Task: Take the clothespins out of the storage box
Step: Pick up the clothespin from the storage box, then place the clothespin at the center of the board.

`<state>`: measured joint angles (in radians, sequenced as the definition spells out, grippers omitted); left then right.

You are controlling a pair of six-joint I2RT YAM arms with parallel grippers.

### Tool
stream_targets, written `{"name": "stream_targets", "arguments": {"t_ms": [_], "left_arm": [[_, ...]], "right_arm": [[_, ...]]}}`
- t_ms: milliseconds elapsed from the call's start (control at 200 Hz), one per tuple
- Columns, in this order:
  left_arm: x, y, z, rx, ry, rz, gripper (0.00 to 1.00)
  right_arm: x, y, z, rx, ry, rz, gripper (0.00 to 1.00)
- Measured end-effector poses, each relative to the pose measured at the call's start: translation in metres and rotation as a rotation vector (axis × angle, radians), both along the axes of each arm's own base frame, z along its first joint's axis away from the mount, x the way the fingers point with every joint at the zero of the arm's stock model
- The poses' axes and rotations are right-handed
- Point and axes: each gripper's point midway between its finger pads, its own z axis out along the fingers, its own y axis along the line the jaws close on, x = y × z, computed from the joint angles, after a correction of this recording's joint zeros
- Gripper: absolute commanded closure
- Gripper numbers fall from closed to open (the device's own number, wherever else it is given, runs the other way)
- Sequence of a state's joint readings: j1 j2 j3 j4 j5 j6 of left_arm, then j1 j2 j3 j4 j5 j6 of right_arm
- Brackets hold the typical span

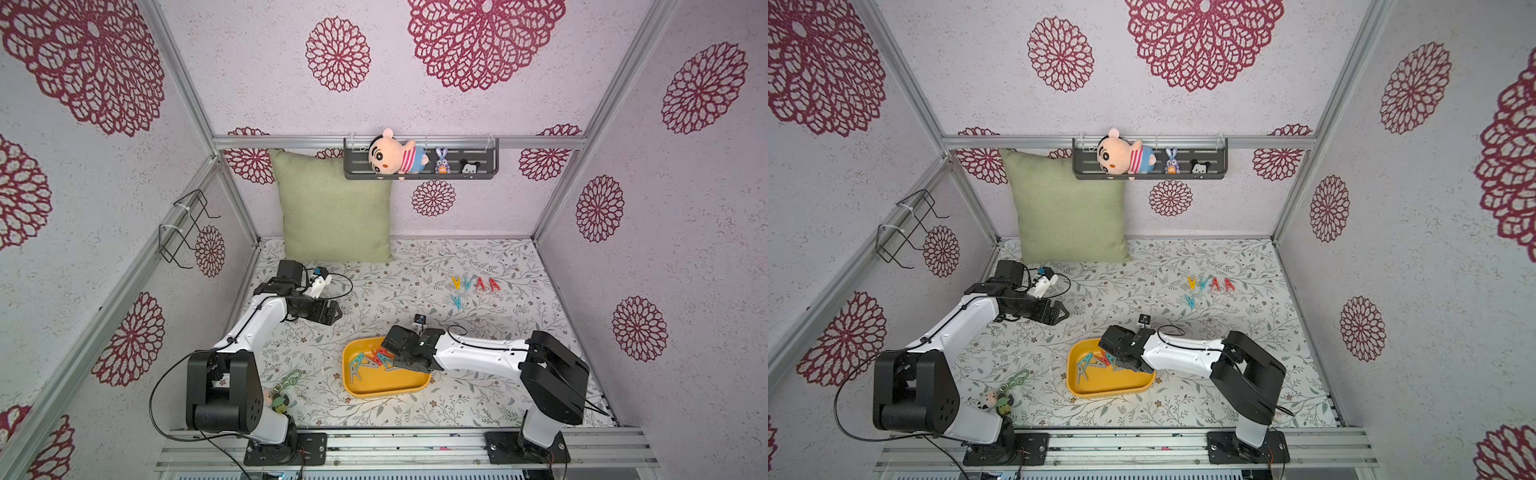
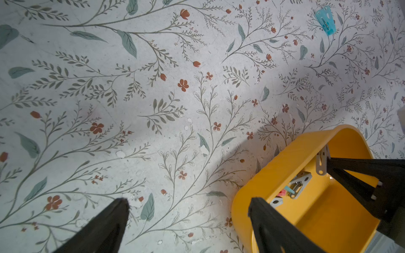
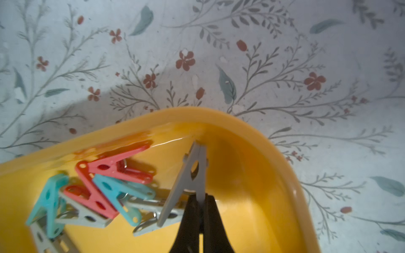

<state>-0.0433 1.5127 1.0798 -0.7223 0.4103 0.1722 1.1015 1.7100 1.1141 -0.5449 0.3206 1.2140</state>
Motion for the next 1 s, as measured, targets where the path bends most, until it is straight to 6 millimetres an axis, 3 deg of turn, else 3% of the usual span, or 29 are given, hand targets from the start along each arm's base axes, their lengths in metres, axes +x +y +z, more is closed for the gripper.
{"name": "stream_targets", "arguments": {"t_ms": [230,355,455,565,680,790,885,1001], "left_arm": [[-0.001,-0.003,0.000,0.002,0.000,-0.008,0.06],[-0.001,-0.003,0.000,0.006,-0.001,-0.009,0.06],[-0.001,-0.003,-0.001,0.009,-0.001,-0.008,0.06],[-0.001,-0.003,-0.001,0.011,-0.001,-0.008,0.06],[0.000,-0.002,-0.001,0.014,-0.001,-0.007,0.06],[0.000,-0.002,-0.001,0.015,-0.001,-0.006,0.06],[0.000,-0.002,-0.001,0.015,-0.001,-0.006,0.06],[0.000,-0.002,-0.001,0.015,-0.001,-0.006,0.06]], "right_arm": [[0.002,0.015,0.043,0.096,-0.084,0.110,1.00],[0.010,0.014,0.074,0.136,-0.137,0.156,1.00],[0.032,-0.007,0.099,0.160,-0.171,0.146,1.00],[0.065,-0.058,0.112,0.117,-0.187,0.087,1.00],[0.092,-0.115,0.101,0.035,-0.139,0.035,1.00],[0.109,-0.163,0.075,-0.047,-0.039,0.006,1.00],[0.122,-0.191,0.048,-0.103,0.054,0.000,1.00],[0.137,-0.210,0.021,-0.132,0.137,0.013,1.00]]}}
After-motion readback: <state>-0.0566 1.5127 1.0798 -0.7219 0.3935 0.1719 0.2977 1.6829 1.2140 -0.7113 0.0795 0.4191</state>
